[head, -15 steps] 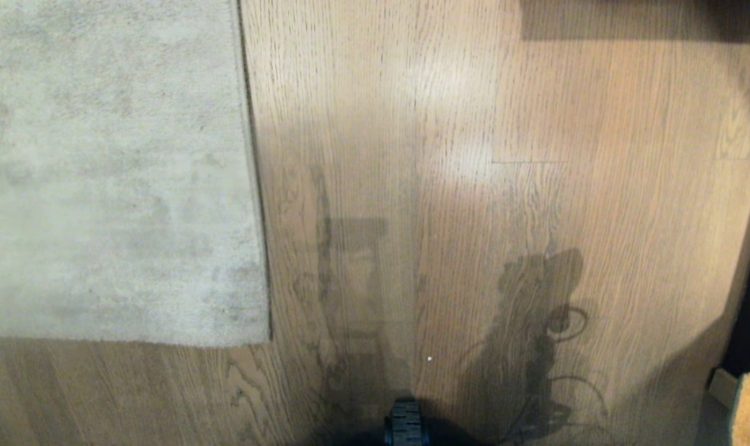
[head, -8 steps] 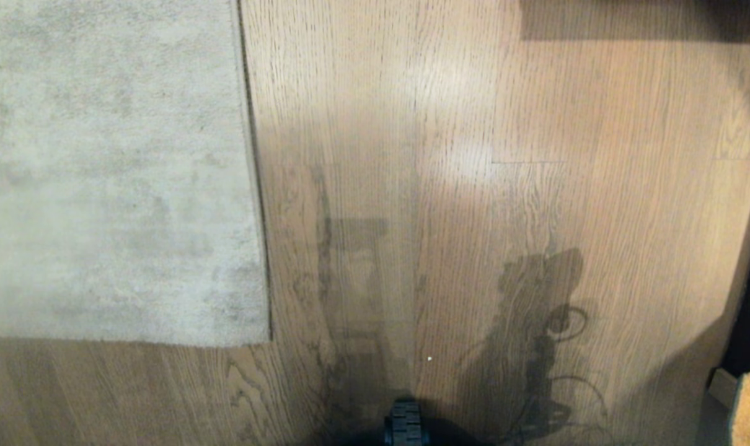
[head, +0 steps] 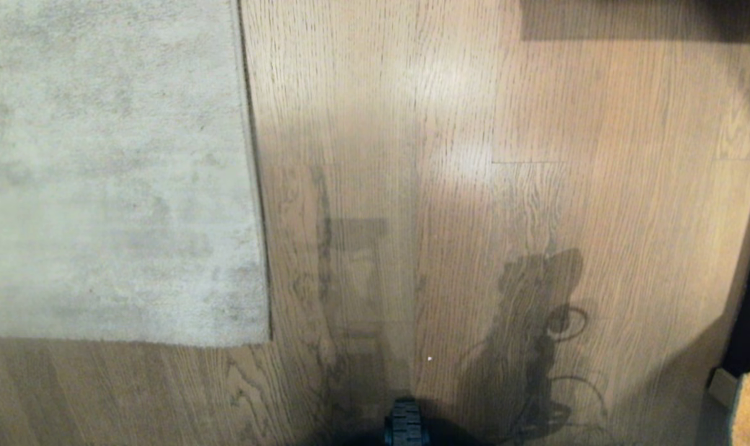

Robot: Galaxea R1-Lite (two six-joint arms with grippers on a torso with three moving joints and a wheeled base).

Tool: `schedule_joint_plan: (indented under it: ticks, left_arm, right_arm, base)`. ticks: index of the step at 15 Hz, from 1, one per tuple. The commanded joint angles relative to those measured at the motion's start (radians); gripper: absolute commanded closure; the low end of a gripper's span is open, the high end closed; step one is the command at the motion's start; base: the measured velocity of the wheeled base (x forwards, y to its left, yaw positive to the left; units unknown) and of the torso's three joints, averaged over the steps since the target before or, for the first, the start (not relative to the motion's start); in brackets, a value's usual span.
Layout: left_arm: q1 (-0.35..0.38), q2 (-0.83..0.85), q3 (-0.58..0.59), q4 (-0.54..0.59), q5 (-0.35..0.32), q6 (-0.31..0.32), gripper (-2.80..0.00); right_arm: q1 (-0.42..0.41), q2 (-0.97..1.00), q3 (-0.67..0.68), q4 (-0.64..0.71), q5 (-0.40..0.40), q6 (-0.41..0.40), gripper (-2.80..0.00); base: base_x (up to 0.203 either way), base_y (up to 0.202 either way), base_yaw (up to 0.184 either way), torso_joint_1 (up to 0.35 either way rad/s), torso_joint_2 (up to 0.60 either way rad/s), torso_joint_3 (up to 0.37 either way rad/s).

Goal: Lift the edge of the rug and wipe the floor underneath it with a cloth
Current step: Lift up the carpet

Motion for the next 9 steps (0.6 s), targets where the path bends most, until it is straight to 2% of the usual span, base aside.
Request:
schedule_joint_plan:
  ticks: [1,4,9]
  left_arm:
    - [-0.001,0.068,-0.002,0.002,-0.001,0.002,0.00]
    - [-0.009,0.174,-0.042,0.005,-0.010,0.007,0.00]
    - [-0.070,0.511,-0.198,0.008,-0.013,-0.004,0.00]
  right_arm:
    - [0.000,0.001,0.000,0.000,0.000,-0.001,0.00]
    - [0.000,0.001,0.000,0.000,0.000,-0.001,0.00]
    - [0.000,0.001,0.000,0.001,0.000,-0.002,0.00]
  base:
    - [0.000,0.000,0.000,0.000,0.00,0.000]
    - [0.000,0.000,0.000,0.000,0.00,0.000]
    - [0.000,0.000,0.000,0.000,0.00,0.000]
